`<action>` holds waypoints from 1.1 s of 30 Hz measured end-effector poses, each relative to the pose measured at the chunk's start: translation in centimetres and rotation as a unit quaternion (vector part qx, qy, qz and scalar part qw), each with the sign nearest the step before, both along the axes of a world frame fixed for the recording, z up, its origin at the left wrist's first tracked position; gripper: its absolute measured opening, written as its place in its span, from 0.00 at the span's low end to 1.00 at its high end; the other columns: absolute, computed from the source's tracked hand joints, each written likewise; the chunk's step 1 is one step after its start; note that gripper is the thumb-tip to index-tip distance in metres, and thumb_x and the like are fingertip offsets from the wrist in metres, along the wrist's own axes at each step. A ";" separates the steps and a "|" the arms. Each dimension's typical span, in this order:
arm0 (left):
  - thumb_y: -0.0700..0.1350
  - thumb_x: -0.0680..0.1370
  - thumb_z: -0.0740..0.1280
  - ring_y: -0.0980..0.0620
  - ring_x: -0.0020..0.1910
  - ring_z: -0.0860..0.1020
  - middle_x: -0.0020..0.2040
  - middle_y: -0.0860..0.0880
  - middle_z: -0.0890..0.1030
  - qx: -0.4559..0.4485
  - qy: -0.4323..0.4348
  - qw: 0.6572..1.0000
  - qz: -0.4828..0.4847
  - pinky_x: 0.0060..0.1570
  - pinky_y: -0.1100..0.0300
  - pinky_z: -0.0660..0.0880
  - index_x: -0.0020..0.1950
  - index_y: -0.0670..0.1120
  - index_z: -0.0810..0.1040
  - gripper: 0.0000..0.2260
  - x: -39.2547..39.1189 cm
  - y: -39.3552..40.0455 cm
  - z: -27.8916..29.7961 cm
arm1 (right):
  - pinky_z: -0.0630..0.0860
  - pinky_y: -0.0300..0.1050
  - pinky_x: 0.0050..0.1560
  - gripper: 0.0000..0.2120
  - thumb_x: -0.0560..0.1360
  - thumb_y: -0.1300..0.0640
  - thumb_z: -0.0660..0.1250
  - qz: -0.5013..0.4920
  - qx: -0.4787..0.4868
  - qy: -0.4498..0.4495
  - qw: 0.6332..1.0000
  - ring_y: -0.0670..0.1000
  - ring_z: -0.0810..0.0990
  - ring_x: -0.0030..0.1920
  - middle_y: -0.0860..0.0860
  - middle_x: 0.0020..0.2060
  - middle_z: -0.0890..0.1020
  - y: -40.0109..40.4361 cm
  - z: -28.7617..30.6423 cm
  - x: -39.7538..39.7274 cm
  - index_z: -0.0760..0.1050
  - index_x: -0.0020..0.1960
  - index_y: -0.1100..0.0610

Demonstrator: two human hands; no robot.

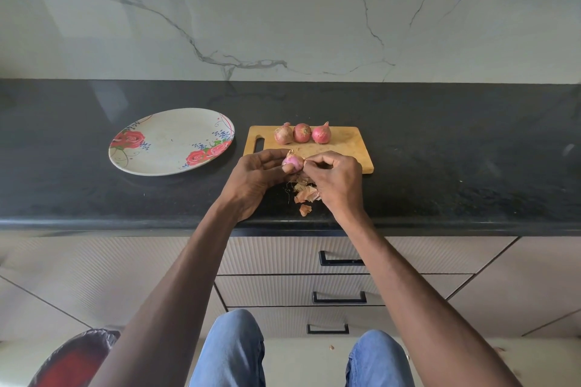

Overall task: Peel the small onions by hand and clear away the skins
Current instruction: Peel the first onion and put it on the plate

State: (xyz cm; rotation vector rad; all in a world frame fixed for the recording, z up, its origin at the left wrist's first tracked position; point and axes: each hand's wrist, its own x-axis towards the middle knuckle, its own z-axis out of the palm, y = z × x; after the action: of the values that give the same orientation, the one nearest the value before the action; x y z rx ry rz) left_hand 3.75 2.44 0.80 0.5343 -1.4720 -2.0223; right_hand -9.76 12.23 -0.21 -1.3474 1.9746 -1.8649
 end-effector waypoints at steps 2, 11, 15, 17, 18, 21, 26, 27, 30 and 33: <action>0.37 0.72 0.73 0.43 0.57 0.82 0.56 0.38 0.84 0.000 0.003 1.000 0.003 0.62 0.50 0.79 0.60 0.37 0.80 0.17 0.0 0.0 0.0 | 0.76 0.35 0.38 0.04 0.73 0.58 0.75 0.002 0.008 -0.007 1.000 0.45 0.83 0.39 0.45 0.34 0.84 0.0 0.1 0.0 0.85 0.42 0.59; 0.37 0.70 0.72 0.46 0.55 0.84 0.53 0.41 0.85 -0.016 -0.008 1.000 0.005 0.58 0.56 0.81 0.57 0.40 0.82 0.15 0.0 0.4 0.4 | 0.76 0.36 0.37 0.08 0.71 0.53 0.78 0.005 0.025 -0.023 0.999 0.47 0.82 0.39 0.47 0.34 0.85 -0.2 0.0 -0.2 0.86 0.40 0.58; 0.37 0.70 0.72 0.45 0.57 0.83 0.56 0.38 0.84 -0.018 -0.009 1.000 -0.001 0.60 0.54 0.79 0.59 0.39 0.81 0.17 0.1 0.5 0.3 | 0.76 0.42 0.36 0.11 0.70 0.51 0.79 0.003 0.025 -0.038 0.999 0.51 0.82 0.36 0.49 0.31 0.84 -0.2 0.0 -0.2 0.84 0.37 0.58; 0.38 0.70 0.73 0.44 0.57 0.83 0.56 0.38 0.84 -0.019 -0.009 1.000 0.000 0.62 0.52 0.78 0.59 0.39 0.81 0.17 0.1 0.5 0.3 | 0.77 0.44 0.37 0.11 0.70 0.51 0.79 0.001 0.030 -0.044 0.999 0.51 0.83 0.36 0.48 0.31 0.84 -0.1 0.1 -0.2 0.84 0.37 0.59; 0.38 0.70 0.73 0.44 0.57 0.83 0.56 0.38 0.84 -0.016 -0.008 1.000 0.001 0.63 0.52 0.78 0.59 0.39 0.81 0.17 0.1 0.5 0.3 | 0.78 0.42 0.36 0.11 0.70 0.52 0.79 0.002 0.033 -0.051 0.998 0.49 0.83 0.36 0.48 0.31 0.84 -0.1 0.2 -0.2 0.84 0.37 0.59; 0.37 0.71 0.72 0.42 0.59 0.82 0.57 0.38 0.84 -0.015 -0.002 1.000 -0.004 0.64 0.51 0.78 0.59 0.40 0.82 0.16 0.1 0.3 0.2 | 0.76 0.39 0.37 0.06 0.72 0.57 0.76 0.006 0.029 -0.073 0.997 0.43 0.83 0.36 0.47 0.32 0.85 -0.1 0.3 -0.1 0.85 0.39 0.58; 0.37 0.71 0.72 0.42 0.59 0.82 0.57 0.38 0.84 -0.028 -0.011 1.000 -0.006 0.62 0.53 0.79 0.60 0.40 0.81 0.17 0.1 0.4 0.2 | 0.82 0.48 0.42 0.07 0.72 0.54 0.77 0.009 0.043 -0.060 0.997 0.50 0.85 0.39 0.49 0.34 0.86 -0.1 0.1 -0.3 0.86 0.41 0.58; 0.37 0.71 0.72 0.42 0.60 0.82 0.58 0.38 0.83 -0.030 -0.014 0.999 -0.007 0.62 0.52 0.78 0.60 0.39 0.81 0.17 0.1 0.3 0.2 | 0.82 0.48 0.41 0.06 0.73 0.56 0.77 0.004 0.041 -0.058 0.997 0.50 0.85 0.38 0.49 0.34 0.85 -0.1 0.1 -0.3 0.85 0.41 0.59; 0.38 0.71 0.72 0.41 0.59 0.82 0.59 0.37 0.83 -0.024 -0.016 1.000 -0.006 0.64 0.49 0.77 0.60 0.39 0.80 0.17 0.1 0.1 0.0 | 0.81 0.47 0.40 0.04 0.74 0.58 0.75 -0.006 0.042 -0.056 0.998 0.48 0.84 0.38 0.48 0.35 0.85 -0.1 0.2 -0.1 0.85 0.42 0.58; 0.37 0.71 0.74 0.42 0.56 0.82 0.56 0.38 0.84 0.003 -0.007 1.000 0.002 0.65 0.45 0.76 0.59 0.39 0.80 0.17 -0.1 -0.1 -0.2 | 0.82 0.48 0.44 0.05 0.73 0.55 0.76 -0.002 0.044 -0.068 0.997 0.49 0.84 0.41 0.48 0.36 0.86 -0.1 0.2 -0.1 0.86 0.44 0.58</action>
State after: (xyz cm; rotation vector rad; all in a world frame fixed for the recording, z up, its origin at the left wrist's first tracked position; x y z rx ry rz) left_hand 3.68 2.31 0.62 0.5537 -1.4727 -2.0244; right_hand -9.89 12.15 -0.02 -1.1614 1.9675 -1.7955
